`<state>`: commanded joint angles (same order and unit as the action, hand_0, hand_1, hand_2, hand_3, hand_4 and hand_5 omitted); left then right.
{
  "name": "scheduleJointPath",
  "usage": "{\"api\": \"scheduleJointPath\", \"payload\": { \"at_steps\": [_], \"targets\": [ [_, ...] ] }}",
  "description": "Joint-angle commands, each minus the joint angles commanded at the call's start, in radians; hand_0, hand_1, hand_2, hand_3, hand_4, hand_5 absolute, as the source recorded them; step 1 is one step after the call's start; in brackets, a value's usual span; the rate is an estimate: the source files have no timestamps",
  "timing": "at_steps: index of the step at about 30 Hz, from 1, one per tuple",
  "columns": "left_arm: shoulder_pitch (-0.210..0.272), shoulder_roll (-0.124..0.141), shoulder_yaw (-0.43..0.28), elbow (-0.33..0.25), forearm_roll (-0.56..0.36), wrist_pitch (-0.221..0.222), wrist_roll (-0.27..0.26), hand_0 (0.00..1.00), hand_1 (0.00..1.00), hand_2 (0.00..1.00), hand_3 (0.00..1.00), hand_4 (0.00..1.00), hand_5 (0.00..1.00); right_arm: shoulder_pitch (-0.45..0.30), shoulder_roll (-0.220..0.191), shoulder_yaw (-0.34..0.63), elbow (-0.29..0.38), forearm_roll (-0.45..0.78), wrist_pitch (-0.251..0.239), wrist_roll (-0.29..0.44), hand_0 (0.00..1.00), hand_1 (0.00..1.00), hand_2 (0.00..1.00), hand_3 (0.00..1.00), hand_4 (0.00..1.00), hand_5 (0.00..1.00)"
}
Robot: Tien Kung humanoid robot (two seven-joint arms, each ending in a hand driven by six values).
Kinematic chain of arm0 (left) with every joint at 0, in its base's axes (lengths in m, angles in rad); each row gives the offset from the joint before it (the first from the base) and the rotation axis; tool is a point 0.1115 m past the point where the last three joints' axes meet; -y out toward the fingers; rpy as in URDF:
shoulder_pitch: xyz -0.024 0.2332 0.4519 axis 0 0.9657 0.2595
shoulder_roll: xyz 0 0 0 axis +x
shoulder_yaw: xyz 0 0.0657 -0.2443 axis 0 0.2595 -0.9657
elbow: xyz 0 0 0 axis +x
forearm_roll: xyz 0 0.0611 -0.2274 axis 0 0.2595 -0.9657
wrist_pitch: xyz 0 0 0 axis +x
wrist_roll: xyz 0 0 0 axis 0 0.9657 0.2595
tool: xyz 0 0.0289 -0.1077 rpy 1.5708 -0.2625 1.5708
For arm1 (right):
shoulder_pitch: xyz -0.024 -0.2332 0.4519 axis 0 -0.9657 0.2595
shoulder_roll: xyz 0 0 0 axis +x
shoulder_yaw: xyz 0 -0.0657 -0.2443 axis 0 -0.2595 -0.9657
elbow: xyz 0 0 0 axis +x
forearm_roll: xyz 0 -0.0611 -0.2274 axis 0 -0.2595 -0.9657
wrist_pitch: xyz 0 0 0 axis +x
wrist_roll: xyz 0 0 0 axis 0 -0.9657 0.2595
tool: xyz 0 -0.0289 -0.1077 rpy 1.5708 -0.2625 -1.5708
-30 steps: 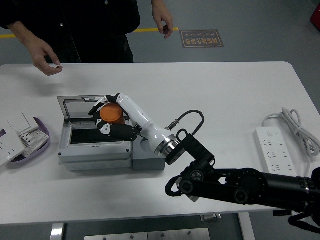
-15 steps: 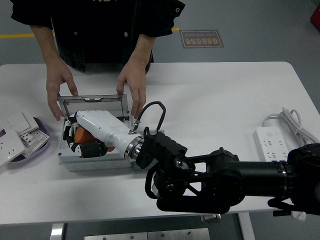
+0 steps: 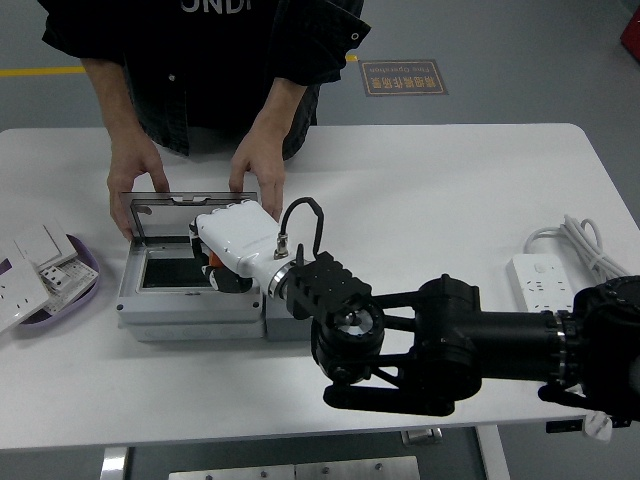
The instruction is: Pick up the cylinder from the cube,place it in the box,flap close box
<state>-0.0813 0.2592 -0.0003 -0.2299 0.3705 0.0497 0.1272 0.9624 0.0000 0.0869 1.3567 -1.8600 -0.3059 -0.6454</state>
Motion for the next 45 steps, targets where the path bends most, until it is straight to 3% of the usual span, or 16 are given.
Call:
{"api": "scheduleJointPath", "payload": {
  "at_steps": [9, 11, 16, 18, 22, 28, 29, 34, 35, 40, 41, 45],
  "targets": [
    [-0.003, 0.001, 0.000, -0.001, 0.002, -0.001, 0.001, 0.602, 0.626, 0.617, 0.636, 0.710, 0.243, 0.004, 0.000, -0.029, -0.017, 0.022, -0.075, 0.000, 0.024, 0.266, 0.346, 0.287, 0.002, 0.002],
    [-0.003, 0.001, 0.000, -0.001, 0.003, -0.001, 0.001, 0.602, 0.626, 0.618, 0.636, 0.709, 0.241, 0.005, 0.000, -0.034, -0.019, 0.010, -0.080, 0.000, 0.083, 0.319, 0.377, 0.314, 0.002, 0.002],
    [-0.004, 0.001, 0.000, -0.001, 0.004, -0.001, 0.002, 0.602, 0.626, 0.618, 0.636, 0.709, 0.241, 0.005, 0.000, -0.051, -0.024, -0.013, -0.083, 0.000, 0.083, 0.319, 0.377, 0.314, 0.002, 0.002],
    [-0.005, 0.001, 0.000, -0.001, 0.005, -0.002, 0.002, 0.602, 0.625, 0.618, 0.637, 0.708, 0.241, 0.005, 0.000, -0.056, -0.024, -0.013, -0.084, 0.002, 0.129, 0.345, 0.404, 0.342, 0.002, 0.002],
    [-0.005, 0.002, 0.000, -0.001, 0.006, -0.001, 0.002, 0.602, 0.625, 0.618, 0.637, 0.708, 0.241, 0.004, 0.000, -0.057, -0.025, -0.002, -0.067, 0.038, 0.129, 0.345, 0.404, 0.342, 0.002, 0.002],
    [-0.007, 0.002, 0.000, -0.001, 0.009, 0.000, 0.002, 0.602, 0.625, 0.618, 0.637, 0.708, 0.241, 0.003, 0.000, -0.068, -0.033, -0.022, 0.008, 0.089, 0.158, 0.360, 0.407, 0.357, 0.002, 0.002],
    [-0.007, 0.002, 0.000, -0.001, 0.009, 0.000, 0.002, 0.602, 0.626, 0.618, 0.637, 0.708, 0.240, 0.003, 0.000, -0.069, -0.034, -0.028, 0.012, 0.092, 0.320, 0.462, 0.465, 0.420, 0.012, 0.002],
    [-0.008, 0.002, 0.000, -0.003, 0.012, 0.000, 0.001, 0.602, 0.626, 0.618, 0.637, 0.708, 0.240, 0.004, 0.000, -0.069, -0.039, -0.052, 0.015, 0.098, 0.320, 0.462, 0.465, 0.420, 0.012, 0.002],
    [-0.008, 0.002, 0.000, -0.003, 0.013, 0.000, 0.002, 0.602, 0.626, 0.618, 0.636, 0.708, 0.241, 0.004, 0.000, -0.070, -0.040, -0.055, 0.015, 0.098, 0.648, 0.646, 0.637, 0.606, 0.474, 0.024],
    [-0.009, 0.001, 0.000, -0.004, 0.014, 0.000, 0.002, 0.602, 0.626, 0.618, 0.636, 0.708, 0.241, 0.003, 0.000, -0.070, -0.044, -0.059, 0.009, 0.100, 0.648, 0.646, 0.637, 0.606, 0.474, 0.024],
    [-0.010, 0.002, 0.000, -0.004, 0.015, 0.000, 0.001, 0.602, 0.626, 0.618, 0.636, 0.708, 0.241, 0.003, 0.000, -0.071, -0.046, -0.059, 0.008, 0.101, 0.718, 0.679, 0.692, 0.658, 0.575, 0.175],
    [-0.010, 0.002, 0.000, -0.004, 0.017, 0.001, 0.001, 0.602, 0.626, 0.618, 0.636, 0.708, 0.241, 0.002, 0.000, -0.072, -0.050, -0.057, 0.007, 0.104, 0.718, 0.679, 0.692, 0.658, 0.575, 0.175]
  ]
}}
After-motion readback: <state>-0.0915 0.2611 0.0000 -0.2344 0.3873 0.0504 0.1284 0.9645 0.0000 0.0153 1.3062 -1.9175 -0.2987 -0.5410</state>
